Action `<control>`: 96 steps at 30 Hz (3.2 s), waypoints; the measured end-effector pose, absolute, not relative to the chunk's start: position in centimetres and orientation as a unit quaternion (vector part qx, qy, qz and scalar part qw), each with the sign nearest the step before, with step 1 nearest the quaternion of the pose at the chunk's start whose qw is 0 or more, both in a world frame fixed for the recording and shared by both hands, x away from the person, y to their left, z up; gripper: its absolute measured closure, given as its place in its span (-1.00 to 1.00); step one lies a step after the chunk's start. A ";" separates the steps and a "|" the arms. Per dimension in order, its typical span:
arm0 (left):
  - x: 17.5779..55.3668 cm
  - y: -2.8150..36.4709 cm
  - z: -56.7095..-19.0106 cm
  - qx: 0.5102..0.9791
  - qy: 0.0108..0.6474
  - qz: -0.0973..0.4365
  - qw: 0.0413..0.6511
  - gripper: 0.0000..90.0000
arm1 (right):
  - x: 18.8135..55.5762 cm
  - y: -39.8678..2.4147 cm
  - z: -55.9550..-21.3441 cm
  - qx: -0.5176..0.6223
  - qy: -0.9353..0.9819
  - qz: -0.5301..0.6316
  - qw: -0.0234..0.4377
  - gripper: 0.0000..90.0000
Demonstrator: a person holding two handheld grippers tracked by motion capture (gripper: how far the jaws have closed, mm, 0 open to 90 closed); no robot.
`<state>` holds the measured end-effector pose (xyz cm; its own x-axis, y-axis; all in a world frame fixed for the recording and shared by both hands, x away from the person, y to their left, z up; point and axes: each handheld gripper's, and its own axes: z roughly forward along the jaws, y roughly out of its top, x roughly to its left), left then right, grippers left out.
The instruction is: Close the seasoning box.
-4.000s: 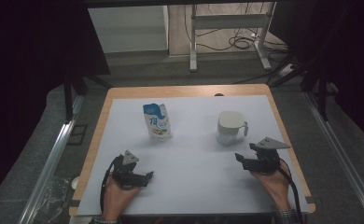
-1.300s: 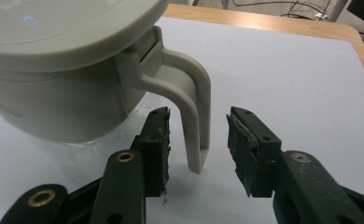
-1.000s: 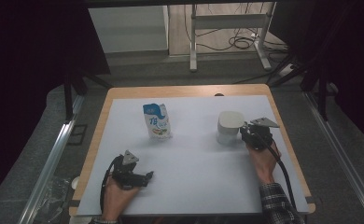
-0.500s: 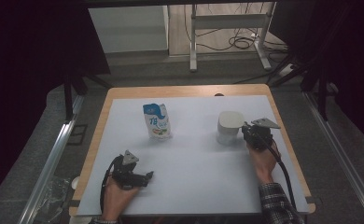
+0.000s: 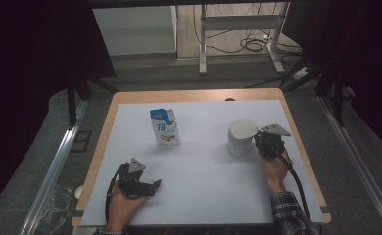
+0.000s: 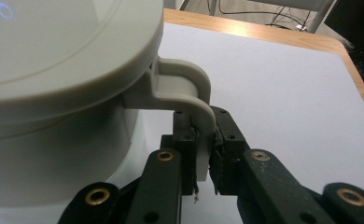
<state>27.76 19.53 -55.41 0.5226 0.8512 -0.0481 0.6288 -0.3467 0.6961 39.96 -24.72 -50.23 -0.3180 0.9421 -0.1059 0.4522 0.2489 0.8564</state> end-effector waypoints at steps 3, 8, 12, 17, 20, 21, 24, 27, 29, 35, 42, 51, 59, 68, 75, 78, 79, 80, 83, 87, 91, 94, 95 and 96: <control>27.8 19.5 -55.4 0.804 0.460 0.163 0.339 -0.96 | 40.0 -24.8 -50.2 0.485 0.718 0.379 0.324 0.81; 27.8 19.5 -55.4 0.804 0.460 0.164 0.339 -0.96 | 39.9 -25.0 -50.2 0.493 0.712 0.392 0.311 0.80; 27.8 19.5 -55.4 0.804 0.460 0.164 0.339 -0.96 | 39.8 -25.1 -50.0 0.496 0.710 0.399 0.303 0.79; 27.8 19.5 -55.4 0.804 0.460 0.164 0.338 -0.96 | 39.0 -25.1 -49.3 0.489 0.708 0.419 0.289 0.78; 27.8 19.5 -55.4 0.804 0.460 0.164 0.338 -0.96 | 38.5 -25.0 -49.0 0.483 0.712 0.430 0.276 0.78; 27.8 19.5 -55.4 0.804 0.460 0.164 0.338 -0.96 | 38.3 -24.9 -49.0 0.480 0.714 0.431 0.271 0.78; 27.8 19.5 -55.4 0.804 0.460 0.164 0.338 -0.96 | 37.6 -24.8 -48.9 0.476 0.718 0.434 0.265 0.78; 27.8 19.5 -55.4 0.804 0.460 0.164 0.338 -0.96 | 36.8 -24.6 -48.8 0.473 0.720 0.435 0.260 0.77; 27.8 19.5 -55.4 0.804 0.460 0.164 0.338 -0.96 | 36.3 -24.6 -48.8 0.473 0.720 0.440 0.254 0.77; 27.8 19.5 -55.4 0.804 0.460 0.164 0.338 -0.96 | 34.7 -24.1 -48.6 0.465 0.723 0.452 0.238 0.77; 27.8 19.5 -55.4 0.804 0.460 0.164 0.338 -0.96 | 33.1 -23.2 -48.8 0.448 0.733 0.459 0.227 0.77; 27.8 19.5 -55.4 0.804 0.460 0.165 0.339 -0.96 | 32.0 -21.6 -49.4 0.435 0.742 0.459 0.220 0.76; 27.8 19.5 -55.4 0.804 0.460 0.165 0.339 -0.96 | 31.9 -20.8 -50.2 0.434 0.746 0.456 0.217 0.76; 27.7 19.5 -55.4 0.804 0.460 0.165 0.339 -0.96 | 31.7 -20.6 -50.8 0.428 0.751 0.448 0.227 0.75; 27.7 19.5 -55.4 0.804 0.460 0.165 0.339 -0.96 | 31.7 -20.9 -50.9 0.414 0.761 0.448 0.220 0.61; 27.7 19.5 -55.4 0.804 0.460 0.165 0.339 -0.96 | 31.6 -20.9 -50.9 0.406 0.769 0.439 0.225 0.48; 27.7 19.5 -55.4 0.804 0.460 0.165 0.339 -0.96 | 31.6 -20.9 -50.8 0.405 0.771 0.437 0.223 0.46; 27.7 19.5 -55.4 0.804 0.460 0.165 0.339 -0.96 | 31.5 -21.0 -50.8 0.404 0.772 0.438 0.220 0.43; 27.7 19.5 -55.4 0.804 0.460 0.165 0.339 -0.96 | 31.4 -21.5 -50.5 0.400 0.774 0.443 0.211 0.39; 27.8 19.5 -55.4 0.804 0.460 0.164 0.339 -0.96 | 31.2 -22.2 -49.9 0.398 0.772 0.453 0.199 0.36; 27.7 19.5 -55.4 0.804 0.460 0.164 0.338 -0.96 | 30.9 -22.8 -49.4 0.396 0.772 0.461 0.183 0.36; 27.7 19.5 -55.4 0.804 0.460 0.164 0.338 -0.96 | 30.6 -23.3 -49.0 0.386 0.777 0.467 0.172 0.41; 27.7 19.5 -55.4 0.804 0.460 0.164 0.338 -0.96 | 30.5 -23.4 -48.9 0.382 0.779 0.466 0.173 0.42; 27.7 19.5 -55.4 0.804 0.460 0.164 0.338 -0.96 | 30.4 -23.6 -48.8 0.379 0.780 0.465 0.176 0.43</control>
<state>27.75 19.51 -55.41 0.5228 0.8511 -0.0472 0.6291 -0.3478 0.6951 30.38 -23.55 -48.77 -0.6515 0.7546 0.0784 0.4277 0.2799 0.8595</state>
